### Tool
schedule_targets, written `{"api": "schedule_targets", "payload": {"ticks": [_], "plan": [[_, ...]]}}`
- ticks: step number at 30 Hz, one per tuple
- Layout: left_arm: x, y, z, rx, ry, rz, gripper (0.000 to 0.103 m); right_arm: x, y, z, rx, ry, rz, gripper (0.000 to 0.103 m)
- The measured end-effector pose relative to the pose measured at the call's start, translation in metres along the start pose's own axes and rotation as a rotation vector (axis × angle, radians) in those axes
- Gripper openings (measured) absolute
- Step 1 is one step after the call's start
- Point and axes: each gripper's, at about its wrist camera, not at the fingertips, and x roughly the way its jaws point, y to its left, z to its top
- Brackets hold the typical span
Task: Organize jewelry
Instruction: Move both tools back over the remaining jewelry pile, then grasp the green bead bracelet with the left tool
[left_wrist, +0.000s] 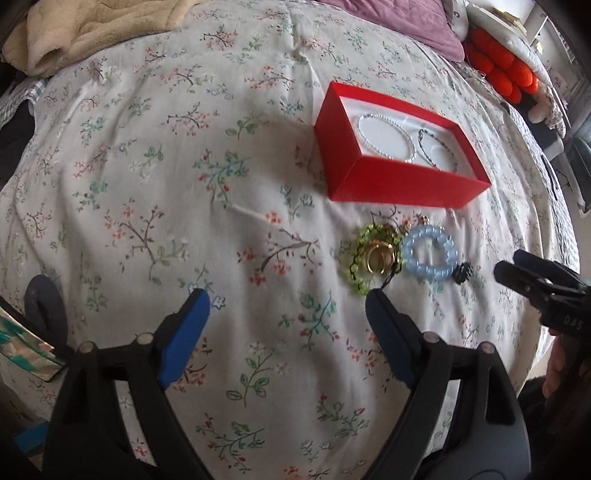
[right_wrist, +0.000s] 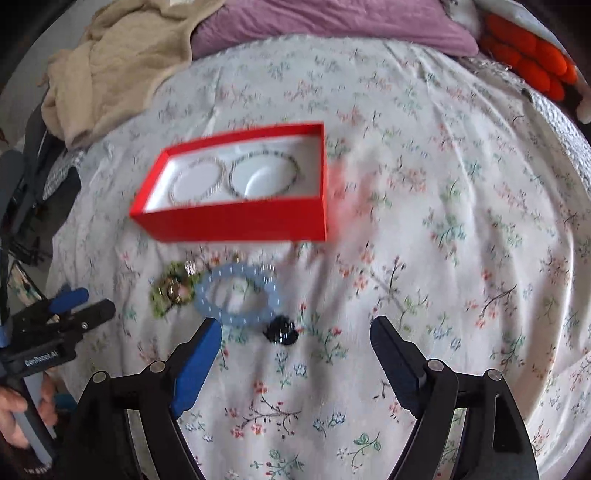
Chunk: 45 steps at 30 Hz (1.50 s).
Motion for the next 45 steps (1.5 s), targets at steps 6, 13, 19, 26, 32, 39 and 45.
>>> {"api": "schedule_targets", "payload": {"ticks": [6, 13, 19, 26, 32, 39, 45], "plan": [[0.003, 0.001, -0.005, 0.018, -0.007, -0.040, 0.074, 0.016, -0.014, -0.002, 0.043, 0.033, -0.045, 0.084], [0.010, -0.004, 0.005, 0.006, 0.017, -0.179, 0.042, 0.028, -0.024, 0.003, 0.072, 0.071, -0.057, 0.084], [0.025, -0.024, 0.014, 0.053, 0.042, -0.168, 0.021, 0.026, -0.014, 0.009, 0.051, 0.055, -0.044, 0.084], [0.039, -0.033, 0.019, 0.062, 0.070, -0.151, 0.016, 0.025, -0.015, 0.011, 0.049, 0.047, -0.045, 0.084], [0.044, -0.037, 0.022, 0.072, 0.066, -0.134, 0.016, 0.021, -0.020, 0.008, 0.059, 0.047, -0.044, 0.084], [0.054, -0.046, 0.018, 0.140, 0.062, -0.076, 0.016, 0.020, -0.023, 0.008, 0.067, 0.046, -0.045, 0.084], [0.053, -0.056, 0.011, 0.208, 0.037, -0.015, 0.009, 0.024, -0.026, 0.009, 0.081, 0.054, -0.051, 0.084]]}}
